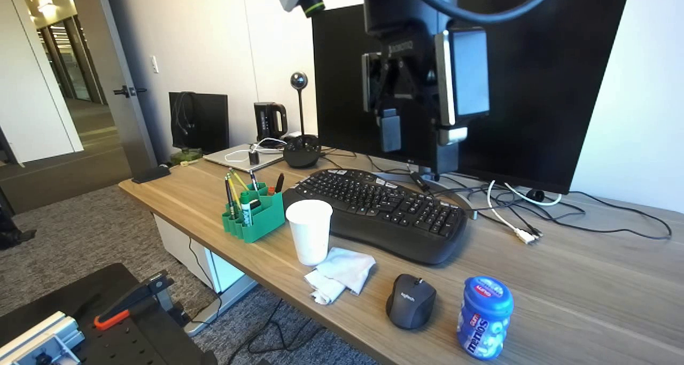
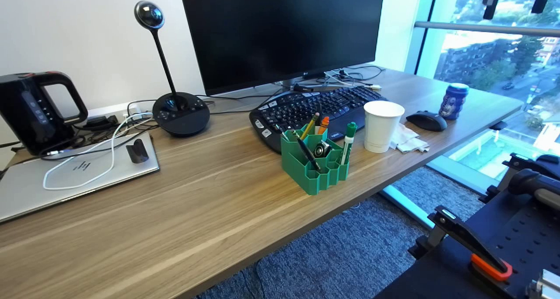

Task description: Move the blue bottle to the left

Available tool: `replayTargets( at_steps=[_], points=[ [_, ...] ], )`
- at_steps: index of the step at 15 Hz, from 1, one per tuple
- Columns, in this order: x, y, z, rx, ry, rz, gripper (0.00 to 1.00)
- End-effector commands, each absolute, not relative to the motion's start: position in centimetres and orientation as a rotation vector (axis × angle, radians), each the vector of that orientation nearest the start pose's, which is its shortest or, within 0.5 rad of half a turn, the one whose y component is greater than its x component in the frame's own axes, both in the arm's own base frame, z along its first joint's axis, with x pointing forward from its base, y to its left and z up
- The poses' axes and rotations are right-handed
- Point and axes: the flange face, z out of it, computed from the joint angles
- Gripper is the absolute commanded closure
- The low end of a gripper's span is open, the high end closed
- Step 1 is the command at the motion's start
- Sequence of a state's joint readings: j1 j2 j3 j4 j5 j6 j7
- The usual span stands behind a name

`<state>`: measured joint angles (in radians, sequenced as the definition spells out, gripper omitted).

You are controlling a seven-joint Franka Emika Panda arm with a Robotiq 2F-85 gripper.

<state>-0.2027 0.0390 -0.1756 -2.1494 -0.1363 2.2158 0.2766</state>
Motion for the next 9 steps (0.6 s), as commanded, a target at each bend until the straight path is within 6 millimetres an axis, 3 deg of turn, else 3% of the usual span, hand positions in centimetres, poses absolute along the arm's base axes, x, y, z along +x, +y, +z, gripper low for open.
replayTargets(
  at_steps=[1, 5, 9],
  points=[
    [52.9, -23.8, 38.0, -3.106, 1.011, 0.031, 0.00],
    [54.6, -26.2, 36.8, -3.087, 1.093, 0.100, 0.00],
    [56.0, -26.3, 36.0, -3.078, 1.056, 0.101, 0.00]
  ],
)
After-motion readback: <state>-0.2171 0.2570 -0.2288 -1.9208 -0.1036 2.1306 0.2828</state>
